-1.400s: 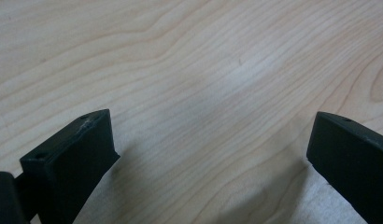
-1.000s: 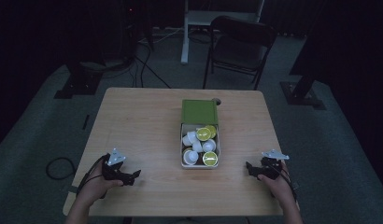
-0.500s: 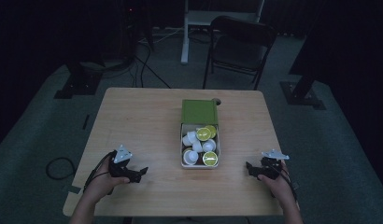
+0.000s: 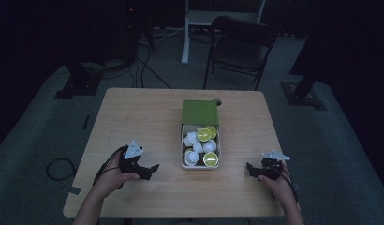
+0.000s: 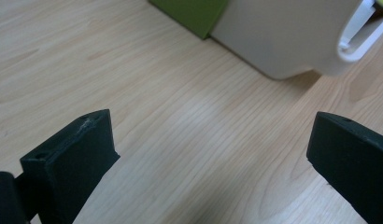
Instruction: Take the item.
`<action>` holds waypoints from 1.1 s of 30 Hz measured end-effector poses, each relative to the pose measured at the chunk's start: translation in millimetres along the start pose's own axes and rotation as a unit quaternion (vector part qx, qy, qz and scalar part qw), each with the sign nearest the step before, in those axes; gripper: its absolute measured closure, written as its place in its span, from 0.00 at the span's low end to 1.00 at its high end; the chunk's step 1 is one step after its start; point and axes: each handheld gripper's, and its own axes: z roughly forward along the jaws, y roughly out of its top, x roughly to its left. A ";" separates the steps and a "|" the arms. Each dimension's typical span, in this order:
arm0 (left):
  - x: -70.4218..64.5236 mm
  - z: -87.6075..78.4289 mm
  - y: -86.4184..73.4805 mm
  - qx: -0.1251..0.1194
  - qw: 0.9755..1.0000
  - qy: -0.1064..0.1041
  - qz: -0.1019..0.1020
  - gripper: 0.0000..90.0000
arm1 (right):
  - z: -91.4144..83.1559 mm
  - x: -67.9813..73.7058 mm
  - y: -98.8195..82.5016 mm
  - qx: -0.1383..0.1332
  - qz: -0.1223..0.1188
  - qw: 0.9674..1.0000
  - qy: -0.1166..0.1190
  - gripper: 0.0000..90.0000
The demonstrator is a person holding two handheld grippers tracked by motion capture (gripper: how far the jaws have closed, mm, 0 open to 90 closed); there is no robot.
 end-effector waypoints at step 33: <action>-45.3 13.8 78.2 -0.063 0.993 -0.088 0.055 0.02 | 0.0 0.0 0.0 0.000 0.000 1.000 0.000 0.14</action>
